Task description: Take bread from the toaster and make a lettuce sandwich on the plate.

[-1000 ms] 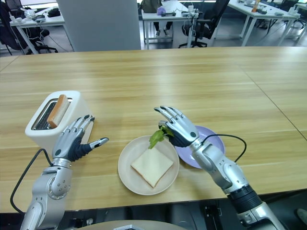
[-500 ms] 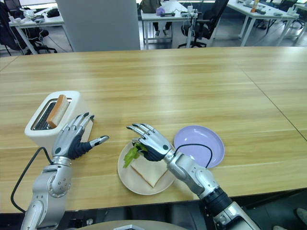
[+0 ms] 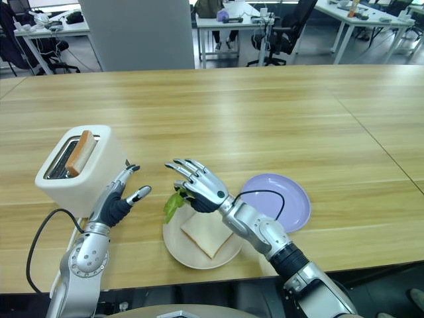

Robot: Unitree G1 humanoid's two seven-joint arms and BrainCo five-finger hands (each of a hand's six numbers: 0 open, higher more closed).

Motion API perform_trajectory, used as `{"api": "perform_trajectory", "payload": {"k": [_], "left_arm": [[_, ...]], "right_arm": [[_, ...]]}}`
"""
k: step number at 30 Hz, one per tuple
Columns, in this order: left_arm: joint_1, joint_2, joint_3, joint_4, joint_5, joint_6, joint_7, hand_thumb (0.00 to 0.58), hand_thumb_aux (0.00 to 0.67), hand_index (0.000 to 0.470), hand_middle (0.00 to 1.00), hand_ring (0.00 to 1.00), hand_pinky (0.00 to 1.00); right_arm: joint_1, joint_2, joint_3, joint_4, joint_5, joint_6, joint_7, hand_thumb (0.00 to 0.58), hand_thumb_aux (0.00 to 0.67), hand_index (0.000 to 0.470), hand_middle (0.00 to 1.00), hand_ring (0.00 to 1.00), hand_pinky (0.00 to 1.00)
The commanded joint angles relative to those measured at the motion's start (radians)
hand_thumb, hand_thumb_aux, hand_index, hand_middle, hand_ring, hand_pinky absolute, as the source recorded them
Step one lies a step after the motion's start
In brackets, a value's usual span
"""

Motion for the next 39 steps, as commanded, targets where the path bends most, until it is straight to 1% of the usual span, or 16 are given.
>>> {"api": "perform_trajectory", "payload": {"k": [1, 3, 8, 14, 19, 27, 33, 34, 35, 36, 37, 38, 39], "left_arm": [[-0.021, 0.002, 0.060, -0.059, -0.064, 0.022, 0.000, 0.000, 0.000, 0.000, 0.00, 0.00, 0.00], [-0.044, 0.013, 0.084, -0.083, -0.075, 0.036, -0.005, 0.000, 0.000, 0.000, 0.00, 0.00, 0.00], [-0.088, 0.079, 0.137, -0.126, -0.029, 0.067, -0.011, 0.000, 0.000, 0.000, 0.00, 0.00, 0.00], [-0.118, 0.153, 0.191, -0.155, 0.036, 0.094, -0.005, 0.000, 0.000, 0.000, 0.00, 0.00, 0.00], [-0.144, 0.205, 0.213, -0.171, 0.112, 0.110, -0.010, 0.000, 0.000, 0.000, 0.00, 0.00, 0.00], [-0.137, 0.309, 0.239, -0.079, 0.262, 0.147, -0.025, 0.000, 0.000, 0.000, 0.00, 0.00, 0.00], [-0.111, 0.370, 0.219, 0.050, 0.399, 0.228, -0.067, 0.000, 0.000, 0.000, 0.00, 0.00, 0.00], [-0.109, 0.378, 0.214, 0.073, 0.420, 0.241, -0.075, 0.000, 0.000, 0.000, 0.00, 0.00, 0.00], [-0.109, 0.386, 0.210, 0.097, 0.439, 0.253, -0.080, 0.000, 0.000, 0.000, 0.00, 0.00, 0.00], [-0.115, 0.392, 0.203, 0.122, 0.451, 0.263, -0.085, 0.000, 0.000, 0.000, 0.00, 0.00, 0.00], [-0.121, 0.398, 0.193, 0.146, 0.460, 0.270, -0.091, 0.000, 0.000, 0.000, 0.00, 0.00, 0.00], [-0.132, 0.402, 0.183, 0.173, 0.462, 0.274, -0.093, 0.000, 0.000, 0.000, 0.00, 0.00, 0.00], [-0.143, 0.407, 0.168, 0.205, 0.468, 0.276, -0.094, 0.000, 0.000, 0.000, 0.00, 0.00, 0.00]], "right_arm": [[0.025, -0.031, 0.032, 0.044, -0.023, -0.024, -0.005, 0.580, 0.670, 0.460, 0.00, 0.00, 0.00], [0.047, -0.055, 0.047, 0.060, -0.026, -0.038, 0.001, 0.580, 0.670, 0.460, 0.00, 0.00, 0.00], [0.096, -0.130, 0.071, 0.078, -0.024, -0.078, 0.036, 0.580, 0.670, 0.460, 0.00, 0.00, 0.00], [0.114, -0.205, 0.068, 0.081, -0.006, -0.109, 0.102, 0.580, 0.670, 0.460, 0.00, 0.00, 0.00], [0.121, -0.238, 0.054, 0.059, -0.011, -0.106, 0.124, 0.580, 0.670, 0.460, 0.00, 0.00, 0.00], [0.115, -0.259, 0.042, 0.037, -0.032, -0.078, 0.130, 0.580, 0.670, 0.460, 0.00, 0.00, 0.00], [0.117, -0.257, 0.033, 0.013, -0.058, -0.048, 0.109, 0.580, 0.670, 0.460, 0.00, 0.00, 0.00], [0.118, -0.256, 0.029, 0.007, -0.061, -0.042, 0.104, 0.548, 0.512, 0.352, 0.00, 0.00, 0.00], [0.119, -0.254, 0.026, 0.000, -0.063, -0.036, 0.099, 0.460, 0.365, 0.251, 0.00, 0.00, 0.00], [0.119, -0.254, 0.022, -0.005, -0.067, -0.029, 0.095, 0.460, 0.365, 0.251, 0.00, 0.00, 0.00], [0.120, -0.253, 0.017, -0.009, -0.070, -0.021, 0.090, 0.368, 0.265, 0.182, 0.00, 0.00, 0.00], [0.121, -0.253, 0.011, -0.012, -0.071, -0.012, 0.085, 0.000, 0.000, 0.000, 0.00, 0.00, 0.00], [0.122, -0.253, 0.005, -0.016, -0.073, -0.003, 0.081, 0.000, 0.000, 0.000, 0.00, 0.00, 0.00]]}}
